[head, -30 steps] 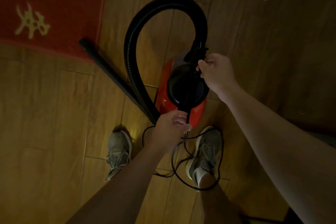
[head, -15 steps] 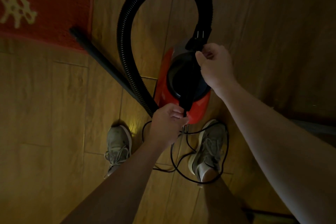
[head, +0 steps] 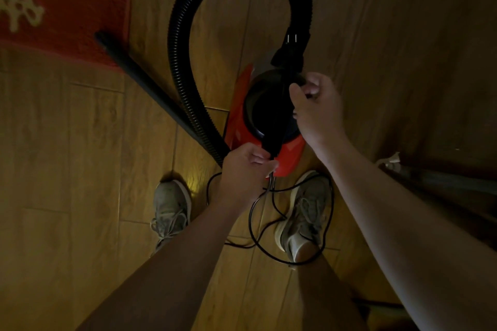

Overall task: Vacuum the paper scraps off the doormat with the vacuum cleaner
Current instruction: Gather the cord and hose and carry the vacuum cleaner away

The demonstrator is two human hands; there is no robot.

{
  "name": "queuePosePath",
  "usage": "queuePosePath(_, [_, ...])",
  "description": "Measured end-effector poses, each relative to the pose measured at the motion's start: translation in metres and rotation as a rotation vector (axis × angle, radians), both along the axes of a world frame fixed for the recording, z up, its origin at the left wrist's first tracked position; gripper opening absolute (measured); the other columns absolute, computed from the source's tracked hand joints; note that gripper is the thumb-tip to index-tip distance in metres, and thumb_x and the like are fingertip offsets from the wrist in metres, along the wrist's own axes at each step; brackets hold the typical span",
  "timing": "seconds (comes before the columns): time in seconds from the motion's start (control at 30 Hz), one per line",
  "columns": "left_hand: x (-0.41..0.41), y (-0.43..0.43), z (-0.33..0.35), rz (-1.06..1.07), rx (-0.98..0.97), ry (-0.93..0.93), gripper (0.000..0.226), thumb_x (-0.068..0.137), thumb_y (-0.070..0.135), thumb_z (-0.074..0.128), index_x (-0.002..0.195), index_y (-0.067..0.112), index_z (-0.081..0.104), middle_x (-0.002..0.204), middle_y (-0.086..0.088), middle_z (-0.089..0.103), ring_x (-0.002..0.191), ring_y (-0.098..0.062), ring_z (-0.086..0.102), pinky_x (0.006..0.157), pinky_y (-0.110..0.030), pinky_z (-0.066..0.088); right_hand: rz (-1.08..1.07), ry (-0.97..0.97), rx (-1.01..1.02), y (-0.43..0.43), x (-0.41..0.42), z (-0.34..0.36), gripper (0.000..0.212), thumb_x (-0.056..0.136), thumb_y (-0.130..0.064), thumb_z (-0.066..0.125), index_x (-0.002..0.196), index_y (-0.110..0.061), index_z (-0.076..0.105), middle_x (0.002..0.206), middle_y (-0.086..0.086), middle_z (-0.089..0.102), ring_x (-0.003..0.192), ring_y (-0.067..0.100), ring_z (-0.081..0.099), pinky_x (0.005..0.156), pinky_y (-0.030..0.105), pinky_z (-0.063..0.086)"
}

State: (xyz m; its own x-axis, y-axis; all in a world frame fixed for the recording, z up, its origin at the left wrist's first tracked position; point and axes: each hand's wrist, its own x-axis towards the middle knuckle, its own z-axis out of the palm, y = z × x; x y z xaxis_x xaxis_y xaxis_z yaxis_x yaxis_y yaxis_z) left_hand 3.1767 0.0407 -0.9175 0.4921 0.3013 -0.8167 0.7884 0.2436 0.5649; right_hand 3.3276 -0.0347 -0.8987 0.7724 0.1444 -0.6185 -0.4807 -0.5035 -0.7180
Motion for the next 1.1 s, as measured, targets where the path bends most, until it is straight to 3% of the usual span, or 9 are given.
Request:
queuePosePath(0.2, [-0.001, 0.002, 0.0, -0.041, 0.034, -0.018, 0.014, 0.085, 0.008, 0.08, 0.087, 0.014, 0.067, 0.088, -0.008, 0.075, 0.085, -0.023, 0.075, 0.083, -0.05, 0.062, 0.074, 0.047, -0.027, -0.012, -0.037, -0.003, 0.029, 0.1, -0.022, 0.057, 0.127, -0.013, 0.056, 0.105, -0.009, 0.063, 0.1, 0.008, 0.064, 0.09, 0.034, 0.057])
queuePosePath(0.33, [-0.002, 0.002, -0.002, -0.078, 0.08, -0.039, 0.016, 0.085, 0.011, 0.08, 0.084, 0.016, 0.065, 0.085, -0.007, 0.074, 0.082, -0.023, 0.075, 0.08, -0.05, 0.062, 0.117, 0.032, -0.029, -0.012, -0.047, -0.007, 0.014, 0.102, -0.018, 0.053, 0.113, -0.015, 0.061, 0.094, -0.014, 0.063, 0.085, -0.011, 0.061, 0.071, 0.008, 0.048])
queuePosePath(0.4, [-0.003, 0.001, -0.004, -0.093, 0.107, -0.058, 0.018, 0.085, 0.014, 0.081, 0.082, 0.019, 0.064, 0.084, -0.004, 0.074, 0.082, -0.021, 0.074, 0.08, -0.049, 0.062, 0.104, 0.008, -0.03, -0.009, -0.05, -0.009, 0.008, 0.102, -0.017, 0.051, 0.102, -0.02, 0.059, 0.087, -0.014, 0.062, 0.076, -0.015, 0.059, 0.064, 0.004, 0.044])
queuePosePath(0.63, [-0.016, 0.019, 0.007, -0.125, 0.228, -0.116, 0.02, 0.086, 0.017, 0.081, 0.092, 0.025, 0.063, 0.089, 0.01, 0.07, 0.083, 0.0, 0.067, 0.076, -0.015, 0.055, 0.047, -0.005, 0.005, -0.002, -0.063, -0.019, 0.018, 0.105, -0.022, 0.044, 0.11, -0.011, 0.058, 0.087, -0.004, 0.069, 0.08, 0.004, 0.068, 0.066, 0.014, 0.052])
queuePosePath(0.8, [-0.049, 0.043, 0.013, -0.062, 0.367, 0.043, 0.029, 0.083, 0.022, 0.083, 0.096, 0.031, 0.058, 0.091, 0.012, 0.065, 0.077, 0.002, 0.06, 0.067, -0.014, 0.05, 0.023, -0.012, 0.027, -0.001, -0.069, -0.019, 0.021, 0.106, -0.023, 0.043, 0.117, -0.011, 0.057, 0.085, -0.004, 0.069, 0.078, 0.003, 0.068, 0.065, 0.012, 0.051])
queuePosePath(0.93, [-0.068, 0.042, 0.005, -0.121, 0.279, 0.158, 0.048, 0.081, 0.03, 0.084, 0.111, 0.03, 0.047, 0.102, 0.018, 0.057, 0.086, 0.001, 0.057, 0.067, -0.015, 0.045, 0.012, -0.002, 0.055, -0.001, -0.07, -0.021, 0.019, 0.106, -0.021, 0.042, 0.117, -0.012, 0.055, 0.084, -0.004, 0.068, 0.079, 0.005, 0.068, 0.069, 0.017, 0.052])
queuePosePath(1.0, [-0.075, 0.032, -0.008, -0.174, 0.217, 0.162, 0.052, 0.081, 0.033, 0.083, 0.116, 0.029, 0.045, 0.104, 0.022, 0.054, 0.092, 0.005, 0.055, 0.07, -0.013, 0.042, 0.004, 0.007, 0.082, -0.002, -0.07, -0.024, 0.017, 0.106, -0.021, 0.042, 0.116, -0.014, 0.054, 0.085, 0.001, 0.068, 0.08, 0.011, 0.069, 0.07, 0.022, 0.054])
queuePosePath(1.1, [-0.086, 0.015, -0.037, -0.17, 0.185, 0.159, 0.061, 0.077, 0.031, 0.088, 0.124, 0.023, 0.051, 0.115, 0.014, 0.058, 0.108, -0.006, 0.058, 0.084, -0.021, 0.047, 0.017, -0.002, 0.116, -0.004, -0.069, -0.026, 0.016, 0.106, -0.02, 0.041, 0.115, -0.014, 0.052, 0.086, 0.002, 0.067, 0.076, 0.008, 0.067, 0.067, 0.019, 0.052])
